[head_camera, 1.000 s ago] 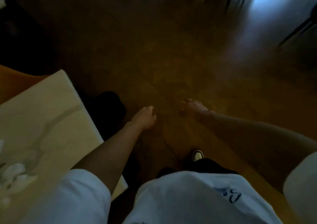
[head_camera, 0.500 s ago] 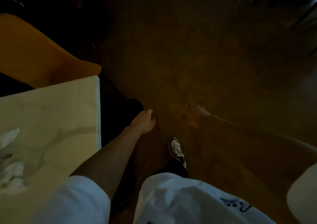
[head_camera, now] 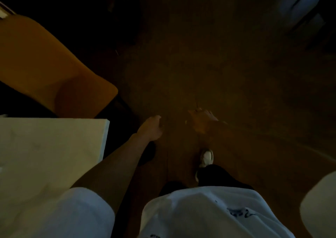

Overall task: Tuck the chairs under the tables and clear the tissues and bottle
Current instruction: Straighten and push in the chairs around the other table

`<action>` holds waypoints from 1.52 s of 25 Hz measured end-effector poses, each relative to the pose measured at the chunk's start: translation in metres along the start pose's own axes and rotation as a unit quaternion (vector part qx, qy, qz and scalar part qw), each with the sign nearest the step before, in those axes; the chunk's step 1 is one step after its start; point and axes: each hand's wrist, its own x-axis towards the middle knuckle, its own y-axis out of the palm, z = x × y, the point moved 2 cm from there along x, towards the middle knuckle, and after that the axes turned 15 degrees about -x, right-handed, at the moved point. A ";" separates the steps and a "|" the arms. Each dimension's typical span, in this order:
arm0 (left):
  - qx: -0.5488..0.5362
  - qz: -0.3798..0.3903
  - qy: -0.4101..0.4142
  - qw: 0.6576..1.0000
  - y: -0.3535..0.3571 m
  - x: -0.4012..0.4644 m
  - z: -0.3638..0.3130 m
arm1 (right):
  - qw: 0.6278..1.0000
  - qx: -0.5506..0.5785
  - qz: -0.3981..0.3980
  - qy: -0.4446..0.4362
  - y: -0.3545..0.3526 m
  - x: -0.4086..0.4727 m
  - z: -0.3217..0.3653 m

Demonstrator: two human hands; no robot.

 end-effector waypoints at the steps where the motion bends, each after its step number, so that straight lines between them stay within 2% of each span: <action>1: 0.003 -0.003 -0.010 1.000 -0.011 0.021 -0.009 | 1.000 -0.001 -0.011 -0.019 -0.015 0.025 -0.009; 8: -0.052 -0.079 -0.094 0.991 -0.090 0.129 -0.078 | 0.992 -0.063 -0.005 -0.107 -0.117 0.193 -0.066; 15: -0.100 -0.128 -0.158 0.974 -0.186 0.213 -0.079 | 0.979 -0.114 -0.014 -0.168 -0.221 0.330 -0.045; 24: -0.180 -0.208 -0.164 0.947 -0.347 0.365 -0.025 | 0.953 -0.206 -0.006 -0.221 -0.352 0.501 0.063; 32: -0.202 -0.249 -0.239 0.916 -0.473 0.406 0.042 | 0.916 -0.221 -0.014 -0.333 -0.432 0.613 0.207; 38: -0.239 -0.322 -0.292 0.868 -0.575 0.439 0.086 | 0.866 -0.243 0.000 -0.438 -0.482 0.716 0.316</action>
